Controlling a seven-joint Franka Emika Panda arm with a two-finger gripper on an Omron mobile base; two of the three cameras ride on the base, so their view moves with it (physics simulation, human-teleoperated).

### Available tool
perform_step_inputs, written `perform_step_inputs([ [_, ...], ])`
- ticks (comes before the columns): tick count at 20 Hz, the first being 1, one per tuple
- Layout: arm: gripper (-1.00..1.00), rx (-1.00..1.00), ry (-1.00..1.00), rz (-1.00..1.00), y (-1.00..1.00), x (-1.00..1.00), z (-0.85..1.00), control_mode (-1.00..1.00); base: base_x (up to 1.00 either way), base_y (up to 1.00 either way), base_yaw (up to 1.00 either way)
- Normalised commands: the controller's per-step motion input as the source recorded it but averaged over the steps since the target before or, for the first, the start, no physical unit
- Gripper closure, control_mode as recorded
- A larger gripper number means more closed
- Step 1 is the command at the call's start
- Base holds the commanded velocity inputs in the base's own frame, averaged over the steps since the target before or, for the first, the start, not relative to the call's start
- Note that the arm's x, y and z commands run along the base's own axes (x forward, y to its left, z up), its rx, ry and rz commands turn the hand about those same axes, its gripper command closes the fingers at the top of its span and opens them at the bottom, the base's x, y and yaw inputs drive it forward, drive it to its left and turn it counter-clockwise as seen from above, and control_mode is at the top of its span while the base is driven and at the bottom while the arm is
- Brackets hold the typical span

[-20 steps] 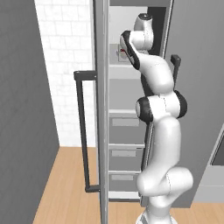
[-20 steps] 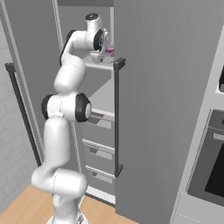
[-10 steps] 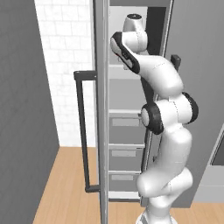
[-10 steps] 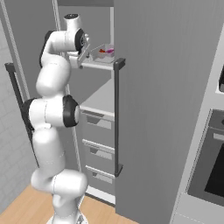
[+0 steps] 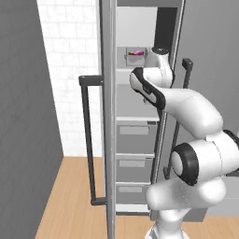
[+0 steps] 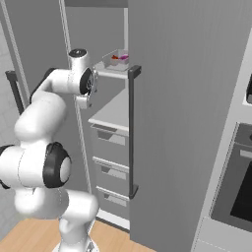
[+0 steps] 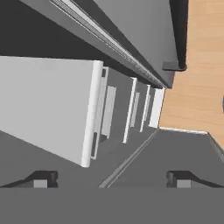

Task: Take the meat container that has the chicken drumstick and place it on the second highest rack of the freezer. Then take the vegetable container that has the onion and tomato and place it on the highest rack of the freezer.

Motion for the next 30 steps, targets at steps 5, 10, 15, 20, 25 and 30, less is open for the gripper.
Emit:
perform_step_inputs([
  [5,-1.0,-0.21,0.0,0.61,-0.64,-0.99,0.0,-1.0,0.0,0.0,0.0],
  [10,-1.0,-0.34,0.01,0.81,-0.26,-0.82,0.0,-1.0,0.0,0.0,0.0],
  [15,-1.0,-0.47,0.07,0.75,-0.12,-0.91,-0.02,-1.0,0.0,0.0,0.0],
  [20,-1.0,-0.2,0.01,0.24,0.0,-0.49,-0.04,1.0,0.0,0.0,0.0],
  [25,-1.0,0.0,0.0,0.0,0.0,0.0,0.0,1.0,-0.5,-0.22,0.06],
  [30,-1.0,0.0,0.0,0.0,0.0,0.0,0.0,1.0,-0.62,-0.66,-0.16],
])
